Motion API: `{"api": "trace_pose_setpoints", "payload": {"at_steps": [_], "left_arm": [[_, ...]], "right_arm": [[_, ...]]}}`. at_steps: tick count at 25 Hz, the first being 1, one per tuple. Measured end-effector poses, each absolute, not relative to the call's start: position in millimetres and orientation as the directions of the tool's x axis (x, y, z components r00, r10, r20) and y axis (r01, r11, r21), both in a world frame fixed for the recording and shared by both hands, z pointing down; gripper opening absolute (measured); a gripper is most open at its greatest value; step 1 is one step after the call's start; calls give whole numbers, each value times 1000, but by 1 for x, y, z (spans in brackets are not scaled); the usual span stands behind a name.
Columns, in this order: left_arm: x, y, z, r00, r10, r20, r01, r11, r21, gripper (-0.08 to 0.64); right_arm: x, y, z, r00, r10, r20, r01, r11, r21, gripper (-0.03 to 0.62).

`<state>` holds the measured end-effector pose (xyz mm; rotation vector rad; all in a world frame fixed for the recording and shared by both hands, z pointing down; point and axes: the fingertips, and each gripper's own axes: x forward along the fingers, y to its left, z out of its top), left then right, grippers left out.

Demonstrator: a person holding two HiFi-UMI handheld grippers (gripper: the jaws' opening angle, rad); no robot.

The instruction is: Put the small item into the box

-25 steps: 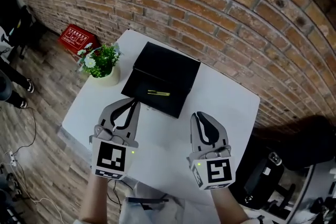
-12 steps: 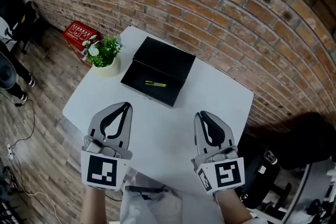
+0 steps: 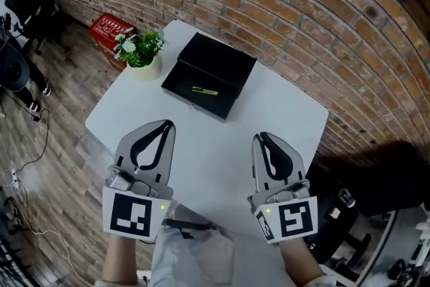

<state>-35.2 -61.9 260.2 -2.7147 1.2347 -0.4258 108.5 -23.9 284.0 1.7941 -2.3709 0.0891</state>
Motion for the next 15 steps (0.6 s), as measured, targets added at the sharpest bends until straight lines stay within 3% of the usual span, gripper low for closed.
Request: {"api": "trace_pose_setpoints", "payload": {"at_steps": [15], "left_arm": [[-37,-52,263,620,-758,203,-737,-651,-180,18]], "right_arm": [[105,-19,288,-276,-947,167,-957,286,42,58]]}}
